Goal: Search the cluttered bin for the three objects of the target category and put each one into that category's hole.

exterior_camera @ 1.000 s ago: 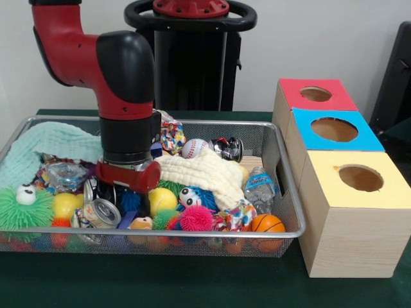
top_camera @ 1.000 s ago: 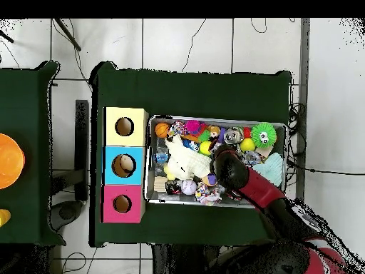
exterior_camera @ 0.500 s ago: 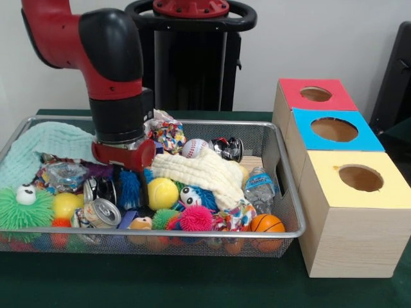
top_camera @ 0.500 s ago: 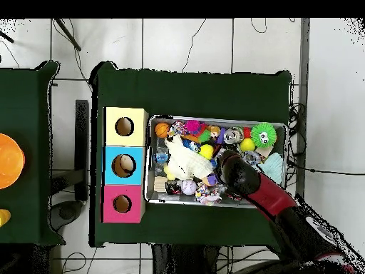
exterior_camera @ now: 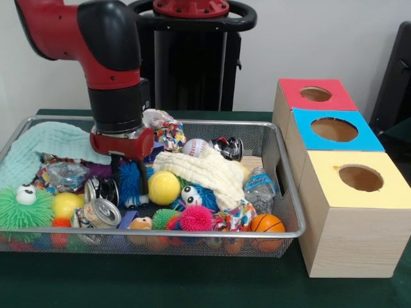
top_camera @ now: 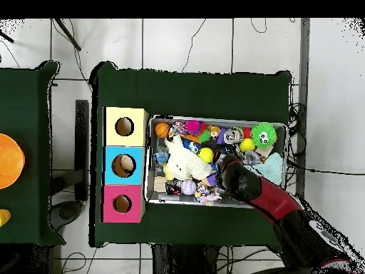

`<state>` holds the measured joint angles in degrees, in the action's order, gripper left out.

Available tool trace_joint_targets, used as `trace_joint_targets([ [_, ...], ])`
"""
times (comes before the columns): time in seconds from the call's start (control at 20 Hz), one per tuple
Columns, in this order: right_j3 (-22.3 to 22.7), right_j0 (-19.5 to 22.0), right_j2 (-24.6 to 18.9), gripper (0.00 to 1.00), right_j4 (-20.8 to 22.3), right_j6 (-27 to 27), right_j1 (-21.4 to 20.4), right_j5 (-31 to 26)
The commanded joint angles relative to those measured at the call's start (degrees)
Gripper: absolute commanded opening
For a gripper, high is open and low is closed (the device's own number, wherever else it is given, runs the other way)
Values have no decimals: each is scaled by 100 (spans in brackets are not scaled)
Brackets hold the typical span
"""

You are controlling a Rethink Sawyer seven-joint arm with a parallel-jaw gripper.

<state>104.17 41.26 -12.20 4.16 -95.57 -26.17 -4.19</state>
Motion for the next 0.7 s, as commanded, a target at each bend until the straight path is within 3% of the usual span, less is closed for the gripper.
trace_joint_targets([
  [0.05, 60, -165, -339, 100, 595, -256, 566, 10],
  [0.25, -98, -136, -358, 100, 766, -310, 842, 290],
  [0.3, -161, 60, -511, 100, 1055, -146, 1027, 521],
  [0.4, -250, 152, -532, 100, 1413, 294, 1120, 242],
  [0.5, -275, 207, -547, 100, 1598, 411, 1147, 93],
  [0.7, -255, 218, -606, 100, 1740, 92, 1026, 242],
])
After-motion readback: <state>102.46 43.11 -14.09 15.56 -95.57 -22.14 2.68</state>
